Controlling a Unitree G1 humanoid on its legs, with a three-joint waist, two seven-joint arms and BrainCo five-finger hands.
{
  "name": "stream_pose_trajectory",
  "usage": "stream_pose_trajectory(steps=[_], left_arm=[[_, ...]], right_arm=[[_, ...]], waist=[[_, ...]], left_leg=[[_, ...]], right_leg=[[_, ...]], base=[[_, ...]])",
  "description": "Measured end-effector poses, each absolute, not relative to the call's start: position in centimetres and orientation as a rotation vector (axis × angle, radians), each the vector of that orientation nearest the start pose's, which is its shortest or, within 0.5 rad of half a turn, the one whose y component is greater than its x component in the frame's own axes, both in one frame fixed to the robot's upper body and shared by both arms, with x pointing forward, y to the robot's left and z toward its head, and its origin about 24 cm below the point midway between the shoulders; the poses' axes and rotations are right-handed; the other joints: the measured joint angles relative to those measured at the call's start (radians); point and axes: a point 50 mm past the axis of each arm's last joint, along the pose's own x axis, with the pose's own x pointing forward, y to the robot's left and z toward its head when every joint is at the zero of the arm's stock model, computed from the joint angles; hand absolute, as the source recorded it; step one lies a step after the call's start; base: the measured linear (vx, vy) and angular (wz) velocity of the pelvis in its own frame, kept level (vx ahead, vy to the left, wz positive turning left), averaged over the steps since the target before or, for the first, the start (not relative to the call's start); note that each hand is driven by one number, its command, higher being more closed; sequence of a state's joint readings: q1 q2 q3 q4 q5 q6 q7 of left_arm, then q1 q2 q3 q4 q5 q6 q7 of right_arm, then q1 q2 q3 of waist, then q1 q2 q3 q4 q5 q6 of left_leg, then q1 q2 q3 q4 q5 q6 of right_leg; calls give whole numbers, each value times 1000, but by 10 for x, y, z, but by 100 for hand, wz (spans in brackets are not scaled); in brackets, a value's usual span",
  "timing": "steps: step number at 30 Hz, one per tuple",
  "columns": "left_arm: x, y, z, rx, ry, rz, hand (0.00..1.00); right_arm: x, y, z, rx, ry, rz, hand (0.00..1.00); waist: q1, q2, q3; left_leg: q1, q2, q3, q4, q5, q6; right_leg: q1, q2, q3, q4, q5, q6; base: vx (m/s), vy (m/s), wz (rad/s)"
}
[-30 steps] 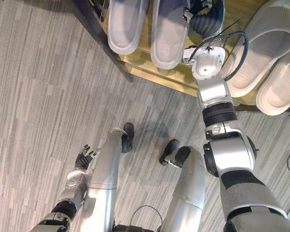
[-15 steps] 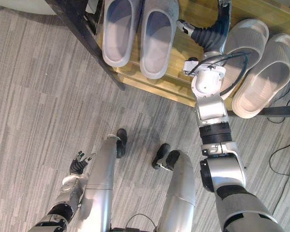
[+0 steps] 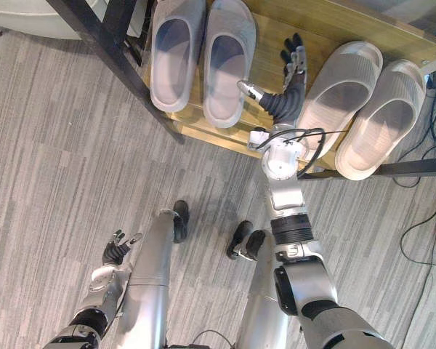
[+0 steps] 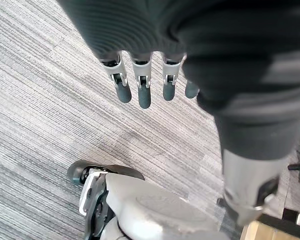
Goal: Organize the slippers on the shoe rack
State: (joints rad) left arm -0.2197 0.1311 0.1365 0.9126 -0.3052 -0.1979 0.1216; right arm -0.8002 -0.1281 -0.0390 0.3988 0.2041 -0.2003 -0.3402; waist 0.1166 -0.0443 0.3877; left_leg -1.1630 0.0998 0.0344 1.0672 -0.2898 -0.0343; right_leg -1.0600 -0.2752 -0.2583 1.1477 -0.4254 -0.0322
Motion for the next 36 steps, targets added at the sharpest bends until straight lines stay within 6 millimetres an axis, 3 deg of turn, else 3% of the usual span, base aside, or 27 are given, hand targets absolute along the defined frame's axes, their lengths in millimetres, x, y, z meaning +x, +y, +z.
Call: stream_pose_trajectory(steps=[10, 20, 36], left_arm=[[242, 212, -79, -230, 476, 402, 0], [242, 203, -80, -279, 473, 410, 0], [244, 195, -80, -299, 473, 398, 0]], right_arm=[[377, -139, 185, 373, -400, -158, 0], [384, -136, 193, 470, -395, -123, 0], [387, -133, 182, 498, -336, -117, 0]], waist=[[25, 6, -8], [45, 22, -22], [53, 49, -37]], left_leg=[[10, -7, -6, -2, -2, -4], [-7, -28, -34, -1, 2, -14], [28, -32, -47, -11, 10, -28]], right_leg=[[14, -5, -5, 3, -6, 0], [14, -23, -32, 19, -23, -3], [56, -28, -52, 21, -36, -15]], base=[[0, 3, 1], [2, -7, 10], [-11, -2, 3]])
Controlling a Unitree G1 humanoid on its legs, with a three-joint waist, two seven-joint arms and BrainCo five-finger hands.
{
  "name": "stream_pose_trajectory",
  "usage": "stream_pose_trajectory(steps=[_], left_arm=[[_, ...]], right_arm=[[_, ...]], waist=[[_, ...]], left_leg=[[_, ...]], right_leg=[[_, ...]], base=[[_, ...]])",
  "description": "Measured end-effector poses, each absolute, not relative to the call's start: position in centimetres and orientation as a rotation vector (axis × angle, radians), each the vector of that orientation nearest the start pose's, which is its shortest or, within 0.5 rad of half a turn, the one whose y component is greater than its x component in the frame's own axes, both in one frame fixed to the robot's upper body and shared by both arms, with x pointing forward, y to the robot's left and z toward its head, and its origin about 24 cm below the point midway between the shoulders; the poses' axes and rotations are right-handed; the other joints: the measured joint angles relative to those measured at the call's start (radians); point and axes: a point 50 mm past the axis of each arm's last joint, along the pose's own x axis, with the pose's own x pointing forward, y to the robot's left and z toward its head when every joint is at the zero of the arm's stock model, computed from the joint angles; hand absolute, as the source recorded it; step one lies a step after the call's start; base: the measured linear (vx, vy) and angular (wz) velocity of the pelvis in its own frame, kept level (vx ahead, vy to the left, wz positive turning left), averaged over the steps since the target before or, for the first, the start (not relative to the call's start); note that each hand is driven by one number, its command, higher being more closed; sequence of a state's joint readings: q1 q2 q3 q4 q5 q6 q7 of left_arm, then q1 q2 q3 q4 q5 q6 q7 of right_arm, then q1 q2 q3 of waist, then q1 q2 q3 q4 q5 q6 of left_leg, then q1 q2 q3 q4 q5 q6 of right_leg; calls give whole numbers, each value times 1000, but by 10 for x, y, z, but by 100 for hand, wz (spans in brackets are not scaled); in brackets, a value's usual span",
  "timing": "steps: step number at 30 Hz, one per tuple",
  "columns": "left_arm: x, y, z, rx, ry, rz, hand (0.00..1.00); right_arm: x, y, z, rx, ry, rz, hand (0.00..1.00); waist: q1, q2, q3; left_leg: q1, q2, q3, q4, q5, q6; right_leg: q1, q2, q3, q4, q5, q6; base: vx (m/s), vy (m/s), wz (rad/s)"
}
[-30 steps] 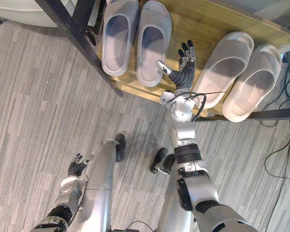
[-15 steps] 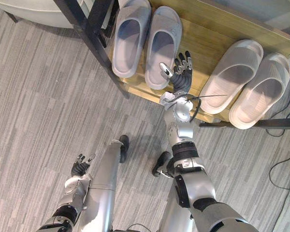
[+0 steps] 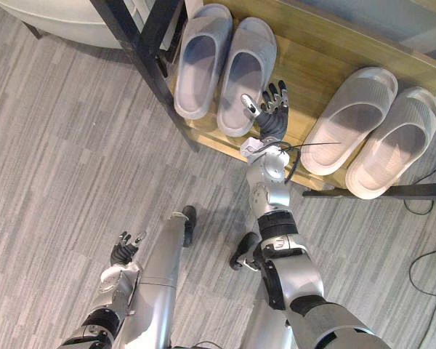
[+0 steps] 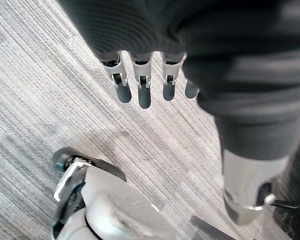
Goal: Organize the slippers on the shoe rack
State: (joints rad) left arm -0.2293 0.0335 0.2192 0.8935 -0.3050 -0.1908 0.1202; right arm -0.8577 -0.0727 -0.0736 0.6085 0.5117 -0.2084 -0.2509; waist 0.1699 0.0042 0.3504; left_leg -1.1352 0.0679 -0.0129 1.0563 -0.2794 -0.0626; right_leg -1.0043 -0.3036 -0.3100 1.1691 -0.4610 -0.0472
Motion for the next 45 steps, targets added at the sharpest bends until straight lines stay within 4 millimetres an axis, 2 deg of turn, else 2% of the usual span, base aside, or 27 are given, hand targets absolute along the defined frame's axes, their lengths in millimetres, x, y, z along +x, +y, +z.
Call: stream_pose_trajectory(steps=[6, 15, 19, 24, 28, 30, 34, 36, 38, 40, 42, 45], left_arm=[[249, 194, -77, -302, 461, 389, 0], [257, 186, -72, -343, 440, 374, 0], [259, 182, -71, -364, 435, 377, 0], [256, 183, -74, -395, 447, 397, 0], [251, 185, -80, -368, 478, 390, 0], [245, 188, -84, -351, 497, 392, 0], [232, 184, -94, -306, 552, 359, 0], [223, 174, -101, -252, 588, 282, 0], [219, 170, -103, -229, 604, 251, 0], [211, 163, -110, -180, 642, 192, 0], [197, 162, -120, -103, 708, 125, 0], [178, 161, -131, -72, 777, 101, 0]], right_arm=[[387, -120, 179, 530, -317, -79, 0], [391, -118, 179, 522, -285, -75, 0], [392, -123, 180, 521, -291, -91, 0], [393, -137, 176, 507, -284, -135, 0], [379, -146, 159, 472, -292, -147, 0], [366, -145, 147, 429, -298, -129, 0], [330, -138, 120, 325, -311, -59, 0], [310, -132, 98, 247, -273, -6, 0], [303, -129, 86, 222, -237, 15, 0], [285, -128, 57, 176, -144, 31, 0], [264, -133, 19, 130, -2, 26, 0], [247, -143, -17, 101, 152, 2, 0]], waist=[[1, 0, 0], [-1, 1, 0], [-2, 1, 0], [-19, 4, 3], [-35, 2, 5], [-51, 0, 6], [-74, -3, 5], [-96, -19, -10], [-109, -28, -17], [-116, -49, -38], [-125, -70, -76], [-164, -73, -113]], left_leg=[[17, 11, 6, -9, 1, -1], [42, 11, 2, -30, 6, -8], [42, 10, -2, -42, 14, -13], [76, 13, -9, -51, 15, -14], [148, 30, 1, -88, 14, -13], [216, 36, 18, -128, 16, -9], [416, 82, 98, -271, 34, 6], [531, 87, 148, -376, 59, 14], [576, 87, 160, -414, 69, 9], [657, 78, 174, -489, 81, 8], [755, 66, 193, -587, 109, 6], [848, 39, 205, -696, 141, 10]], right_leg=[[12, 10, 3, -13, 3, -2], [34, 14, 1, -27, 7, -2], [36, 15, -9, -34, 7, -3], [79, 24, -16, -56, 10, 1], [151, 46, -17, -113, 29, 9], [213, 51, -16, -157, 43, 10], [398, 76, -16, -310, 88, 29], [499, 81, -17, -414, 119, 45], [541, 89, -17, -459, 134, 52], [617, 101, -15, -543, 157, 63], [707, 116, -14, -653, 193, 78], [797, 120, -17, -761, 230, 96]], base=[[-8, 4, -4], [-8, 8, 0], [-25, 5, 5], [-10, 18, 0], [-5, 40, -13], [13, 49, -14], [41, 26, -9], [94, 51, -3], [99, 49, -10], [151, 58, -10], [205, 52, -10], [202, 47, -2]])
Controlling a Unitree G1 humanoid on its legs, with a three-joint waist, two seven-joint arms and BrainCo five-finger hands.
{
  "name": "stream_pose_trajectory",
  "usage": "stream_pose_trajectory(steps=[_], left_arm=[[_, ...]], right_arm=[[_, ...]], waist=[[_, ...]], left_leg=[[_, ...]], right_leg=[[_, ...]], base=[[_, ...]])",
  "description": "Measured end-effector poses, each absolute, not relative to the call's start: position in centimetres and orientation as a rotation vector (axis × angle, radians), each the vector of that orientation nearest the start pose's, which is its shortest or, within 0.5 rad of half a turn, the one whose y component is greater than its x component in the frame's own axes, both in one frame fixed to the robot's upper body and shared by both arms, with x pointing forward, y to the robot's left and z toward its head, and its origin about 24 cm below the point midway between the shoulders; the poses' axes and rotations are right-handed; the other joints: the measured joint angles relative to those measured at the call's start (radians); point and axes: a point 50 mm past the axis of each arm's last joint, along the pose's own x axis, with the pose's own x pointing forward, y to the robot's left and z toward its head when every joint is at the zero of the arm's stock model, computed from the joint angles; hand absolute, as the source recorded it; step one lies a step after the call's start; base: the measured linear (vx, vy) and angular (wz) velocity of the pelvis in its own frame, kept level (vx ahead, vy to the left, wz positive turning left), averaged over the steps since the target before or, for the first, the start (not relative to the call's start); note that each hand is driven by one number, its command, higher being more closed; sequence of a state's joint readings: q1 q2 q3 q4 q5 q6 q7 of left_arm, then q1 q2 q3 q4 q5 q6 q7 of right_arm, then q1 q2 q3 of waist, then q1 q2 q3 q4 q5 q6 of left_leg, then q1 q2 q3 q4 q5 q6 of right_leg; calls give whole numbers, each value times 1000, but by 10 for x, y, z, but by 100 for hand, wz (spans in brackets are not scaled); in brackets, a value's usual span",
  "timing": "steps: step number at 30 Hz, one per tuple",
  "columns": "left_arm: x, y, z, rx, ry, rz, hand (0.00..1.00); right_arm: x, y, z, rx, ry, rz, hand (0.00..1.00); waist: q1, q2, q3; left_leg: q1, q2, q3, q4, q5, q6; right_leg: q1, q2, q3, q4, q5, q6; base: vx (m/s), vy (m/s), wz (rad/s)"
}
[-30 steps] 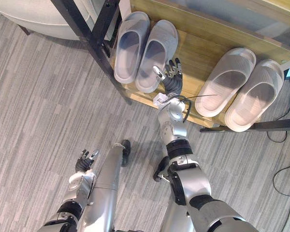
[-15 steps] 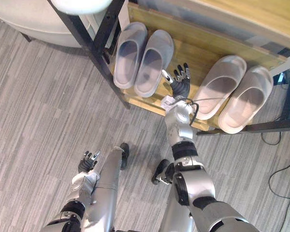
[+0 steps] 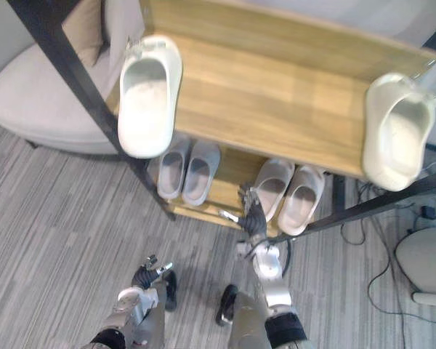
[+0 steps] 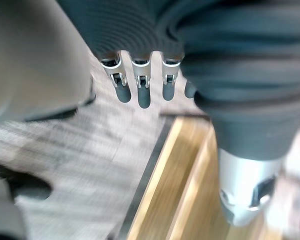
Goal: Organize the slippers on the shoe rack
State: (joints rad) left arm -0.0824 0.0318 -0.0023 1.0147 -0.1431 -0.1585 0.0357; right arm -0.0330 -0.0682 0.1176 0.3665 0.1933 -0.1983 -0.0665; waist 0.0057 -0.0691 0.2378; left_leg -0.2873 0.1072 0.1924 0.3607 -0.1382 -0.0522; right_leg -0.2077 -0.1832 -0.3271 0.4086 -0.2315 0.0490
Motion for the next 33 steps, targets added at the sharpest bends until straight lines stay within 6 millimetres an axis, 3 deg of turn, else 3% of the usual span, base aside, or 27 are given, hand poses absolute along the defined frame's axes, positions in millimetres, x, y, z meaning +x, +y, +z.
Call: stream_pose_trajectory(steps=[6, 9, 10, 14, 17, 20, 23, 29, 33], left_arm=[[145, 168, -144, 37, 872, 45, 0], [140, 173, -145, 52, 886, 48, 0], [140, 170, -145, 70, 885, 22, 0], [149, 157, -137, 100, 821, -65, 0], [164, 120, -103, 78, 588, -272, 0], [165, 84, -82, 13, 481, -433, 0], [169, 60, -49, -80, 337, -544, 0], [174, 36, 9, -255, 111, -670, 0], [178, 29, 35, -330, 4, -709, 0]], right_arm=[[177, -175, -101, -29, 580, -65, 0], [146, -185, -126, -34, 740, -108, 0], [119, -192, -141, -36, 859, -140, 0], [107, -203, -146, -2, 900, -201, 0], [99, -208, -150, 14, 941, -238, 0], [94, -214, -151, 11, 960, -257, 0], [94, -215, -151, 6, 961, -257, 0], [92, -216, -151, -31, 970, -228, 0], [92, -216, -151, -48, 974, -212, 0]], waist=[[-15, 29, -72], [-19, 41, -89], [-20, 51, -106], [-23, 56, -116], [-22, 56, -119], [-18, 69, -129], [-18, 76, -136], [-18, 88, -162], [-18, 94, -175]], left_leg=[[216, -32, 48, -254, 84, -2], [267, -36, 52, -303, 100, -6], [308, -41, 45, -351, 125, -9], [371, -54, 27, -436, 177, -3], [379, -63, -6, -463, 201, 5], [377, -70, -12, -465, 199, 4], [377, -74, -12, -469, 199, 4], [386, -79, -19, -470, 195, 8], [395, -82, -28, -470, 196, 14]], right_leg=[[186, 35, 14, -243, 98, 21], [231, 45, 16, -288, 116, 23], [264, 53, 13, -322, 131, 20], [299, 60, 5, -345, 147, 17], [309, 54, -17, -347, 147, 20], [312, 45, -19, -350, 148, 29], [316, 46, -10, -366, 160, 29], [333, 48, -1, -380, 162, 30], [350, 51, -9, -388, 168, 29]], base=[[136, 9, -17], [21, -5, -5], [-46, -16, -3], [-94, 8, 9], [-108, 18, 29], [-74, 25, 8], [-62, 18, -2], [12, -6, 1], [51, -28, 6]])
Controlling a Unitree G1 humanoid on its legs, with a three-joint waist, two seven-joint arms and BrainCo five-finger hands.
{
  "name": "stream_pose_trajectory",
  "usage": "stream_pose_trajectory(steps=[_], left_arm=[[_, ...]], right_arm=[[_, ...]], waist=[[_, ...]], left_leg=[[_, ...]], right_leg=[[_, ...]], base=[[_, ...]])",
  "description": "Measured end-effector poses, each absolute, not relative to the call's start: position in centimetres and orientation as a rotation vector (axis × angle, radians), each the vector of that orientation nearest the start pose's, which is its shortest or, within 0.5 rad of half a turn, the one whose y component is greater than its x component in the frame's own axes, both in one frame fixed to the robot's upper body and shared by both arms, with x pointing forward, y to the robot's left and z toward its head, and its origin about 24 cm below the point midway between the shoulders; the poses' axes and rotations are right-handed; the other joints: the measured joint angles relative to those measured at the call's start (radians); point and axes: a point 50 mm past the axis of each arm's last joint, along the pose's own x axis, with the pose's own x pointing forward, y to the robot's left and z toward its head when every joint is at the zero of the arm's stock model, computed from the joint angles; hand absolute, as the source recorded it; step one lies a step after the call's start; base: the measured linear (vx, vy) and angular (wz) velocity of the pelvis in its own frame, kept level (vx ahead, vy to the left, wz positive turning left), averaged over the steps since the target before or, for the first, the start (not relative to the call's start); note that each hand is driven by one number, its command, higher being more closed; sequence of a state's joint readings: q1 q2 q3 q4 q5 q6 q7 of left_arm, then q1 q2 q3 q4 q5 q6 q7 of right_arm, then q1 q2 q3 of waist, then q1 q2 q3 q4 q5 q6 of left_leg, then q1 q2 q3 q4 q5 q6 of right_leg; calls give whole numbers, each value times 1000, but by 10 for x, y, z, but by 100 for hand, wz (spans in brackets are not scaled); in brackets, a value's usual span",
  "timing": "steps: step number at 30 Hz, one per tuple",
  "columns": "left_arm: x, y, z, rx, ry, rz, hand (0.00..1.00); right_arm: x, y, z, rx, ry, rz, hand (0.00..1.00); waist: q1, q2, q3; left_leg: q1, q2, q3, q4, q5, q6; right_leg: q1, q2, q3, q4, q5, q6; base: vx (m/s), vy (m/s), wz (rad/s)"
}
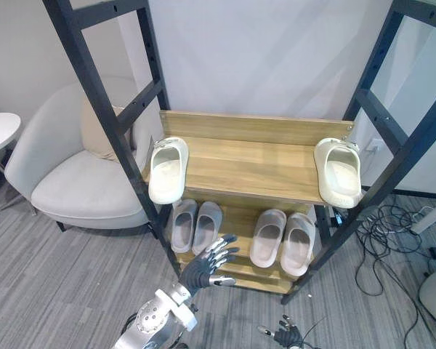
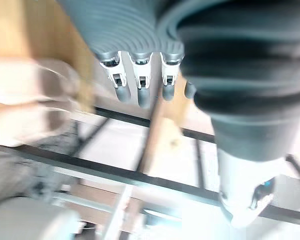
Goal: Organize the slippers on the shoe rack
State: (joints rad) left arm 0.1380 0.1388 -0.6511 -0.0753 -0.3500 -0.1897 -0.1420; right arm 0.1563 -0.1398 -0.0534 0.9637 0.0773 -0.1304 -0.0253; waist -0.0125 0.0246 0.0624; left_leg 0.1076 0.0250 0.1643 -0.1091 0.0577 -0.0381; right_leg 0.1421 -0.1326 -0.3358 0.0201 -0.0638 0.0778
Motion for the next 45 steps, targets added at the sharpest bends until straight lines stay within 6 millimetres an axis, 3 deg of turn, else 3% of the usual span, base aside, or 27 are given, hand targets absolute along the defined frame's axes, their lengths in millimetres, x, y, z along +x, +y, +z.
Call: stream_pose_trajectory(steps=[6, 13, 17, 23, 33, 45], left_arm=[[208, 26, 85, -303, -234, -725, 0], [252, 46, 126, -217, -422, -567, 0], [290, 66, 132, -113, -428, -421, 0], [326, 92, 152, -7, -444, -283, 0], [360, 133, 170, 243, -411, -147, 0], [372, 165, 176, 524, -359, -52, 0]], right_arm=[[92, -213, -152, -81, 985, -162, 0], [97, -212, -151, -81, 980, -149, 0], [100, -208, -152, -69, 987, -134, 0], [100, -207, -152, -58, 999, -122, 0], [103, -205, -152, -13, 993, -131, 0], [106, -205, -151, -7, 985, -125, 0]], waist=[[1, -14, -9], [-5, -21, -7], [-17, -34, -2], [-39, -46, 5], [-53, -42, 12], [-59, -40, 39]], left_leg=[[5, -1, -12, 0, 0, 0], [18, 1, -11, -1, -2, -3], [36, 0, -8, -1, -4, -5], [34, 0, -6, -1, -4, -6], [33, 2, 14, 5, -9, -9], [32, 4, 17, 5, -9, -10]], right_leg=[[23, 11, -14, -24, 6, -7], [37, 14, -12, -29, 8, -12], [67, 16, -10, -61, 18, -15], [65, 16, -8, -66, 21, -12], [64, 23, 11, -86, 35, -12], [50, 22, 21, -76, 33, -15]], base=[[27, -26, 5], [0, -8, -1], [-28, -1, -2], [-12, 0, 0], [13, -4, -6], [-24, 1, -2]])
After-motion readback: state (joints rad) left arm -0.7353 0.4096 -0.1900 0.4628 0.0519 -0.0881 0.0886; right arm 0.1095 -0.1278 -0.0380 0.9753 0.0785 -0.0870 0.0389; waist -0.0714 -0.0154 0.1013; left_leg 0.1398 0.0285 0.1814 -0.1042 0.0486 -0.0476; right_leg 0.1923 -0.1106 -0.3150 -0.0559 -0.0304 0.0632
